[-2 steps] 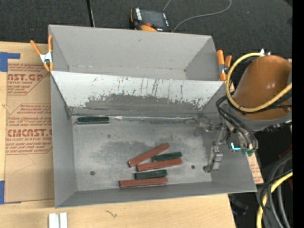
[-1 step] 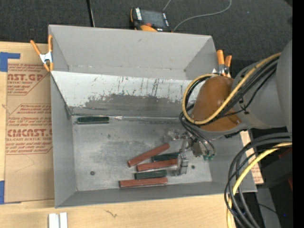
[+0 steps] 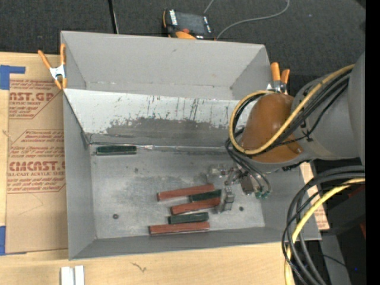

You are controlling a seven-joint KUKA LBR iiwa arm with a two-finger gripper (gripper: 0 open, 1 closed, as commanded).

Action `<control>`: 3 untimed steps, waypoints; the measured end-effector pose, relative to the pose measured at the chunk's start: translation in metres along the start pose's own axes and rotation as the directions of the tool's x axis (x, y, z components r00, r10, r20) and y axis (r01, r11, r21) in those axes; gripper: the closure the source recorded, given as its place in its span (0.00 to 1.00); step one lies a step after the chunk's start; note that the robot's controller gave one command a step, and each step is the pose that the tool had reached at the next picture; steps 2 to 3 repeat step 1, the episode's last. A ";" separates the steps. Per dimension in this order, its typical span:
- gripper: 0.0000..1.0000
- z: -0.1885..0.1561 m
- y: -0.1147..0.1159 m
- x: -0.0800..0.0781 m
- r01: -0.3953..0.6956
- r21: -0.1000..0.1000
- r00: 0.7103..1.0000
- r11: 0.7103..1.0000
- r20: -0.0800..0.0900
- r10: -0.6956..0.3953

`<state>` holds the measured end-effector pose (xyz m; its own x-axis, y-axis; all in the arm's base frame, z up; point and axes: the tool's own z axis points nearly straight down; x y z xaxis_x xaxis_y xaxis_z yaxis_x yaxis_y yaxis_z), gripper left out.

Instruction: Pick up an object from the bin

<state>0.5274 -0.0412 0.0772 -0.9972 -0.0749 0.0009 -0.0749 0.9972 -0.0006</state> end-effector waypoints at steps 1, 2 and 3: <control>1.00 -0.125 0.000 -0.012 0.417 0.003 0.909 0.909 0.007 -0.417; 1.00 -0.125 0.000 -0.012 0.417 0.003 0.909 0.909 0.007 -0.417; 1.00 -0.125 0.000 -0.012 0.417 0.003 0.909 0.909 0.007 -0.417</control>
Offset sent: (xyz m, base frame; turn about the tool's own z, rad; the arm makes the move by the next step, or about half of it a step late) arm 0.0108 -0.0001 0.1234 -0.4294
